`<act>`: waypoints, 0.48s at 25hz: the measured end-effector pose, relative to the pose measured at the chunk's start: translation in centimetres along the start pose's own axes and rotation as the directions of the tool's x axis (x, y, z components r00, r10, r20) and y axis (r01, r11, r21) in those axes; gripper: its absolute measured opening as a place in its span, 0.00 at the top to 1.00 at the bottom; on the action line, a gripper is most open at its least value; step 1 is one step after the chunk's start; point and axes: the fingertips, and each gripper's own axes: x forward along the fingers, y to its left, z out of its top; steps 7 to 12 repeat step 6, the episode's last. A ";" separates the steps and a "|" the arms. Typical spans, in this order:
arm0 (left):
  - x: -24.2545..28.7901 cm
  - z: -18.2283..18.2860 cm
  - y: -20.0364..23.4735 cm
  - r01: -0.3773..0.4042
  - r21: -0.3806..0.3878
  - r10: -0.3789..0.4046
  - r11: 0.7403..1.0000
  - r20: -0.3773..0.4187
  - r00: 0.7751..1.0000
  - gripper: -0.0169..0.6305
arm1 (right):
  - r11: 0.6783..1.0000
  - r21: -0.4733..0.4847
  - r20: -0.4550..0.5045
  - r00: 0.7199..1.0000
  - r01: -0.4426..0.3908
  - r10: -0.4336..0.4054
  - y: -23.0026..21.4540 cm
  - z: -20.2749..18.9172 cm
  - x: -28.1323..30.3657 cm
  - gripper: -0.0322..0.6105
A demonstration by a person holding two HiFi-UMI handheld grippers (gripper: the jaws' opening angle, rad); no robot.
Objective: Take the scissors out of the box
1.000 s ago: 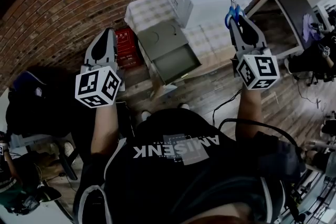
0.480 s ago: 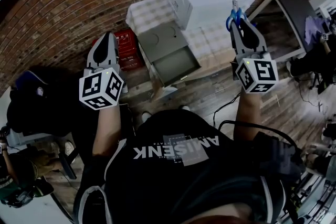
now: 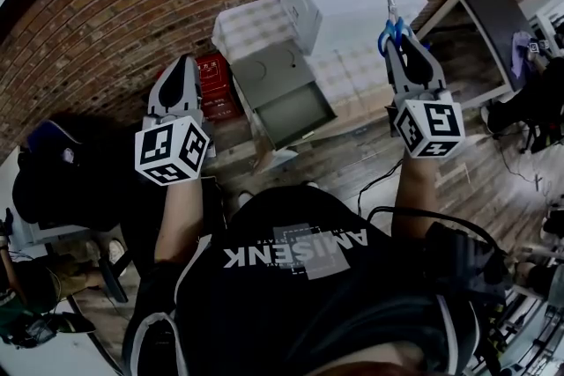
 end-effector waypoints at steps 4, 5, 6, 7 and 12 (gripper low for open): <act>0.4 -0.1 0.2 -0.003 0.001 0.003 1.000 -0.011 1.000 0.95 | 1.000 0.008 -0.002 1.000 0.002 -0.002 -0.1 0.1 0.4 0.77; 0.6 -0.2 0.3 -0.003 -0.002 0.003 1.000 -0.012 1.000 0.95 | 1.000 0.012 -0.002 1.000 0.002 -0.002 0.0 0.1 0.5 0.77; 0.7 -0.2 0.4 -0.003 -0.005 0.003 1.000 -0.014 1.000 0.95 | 1.000 0.017 -0.003 1.000 0.003 -0.003 0.0 0.2 0.7 0.77; 0.7 -0.2 0.4 -0.003 -0.005 0.003 1.000 -0.014 1.000 0.95 | 1.000 0.017 -0.003 1.000 0.003 -0.003 0.0 0.2 0.7 0.77; 0.7 -0.2 0.4 -0.003 -0.005 0.003 1.000 -0.014 1.000 0.95 | 1.000 0.017 -0.003 1.000 0.003 -0.003 0.0 0.2 0.7 0.77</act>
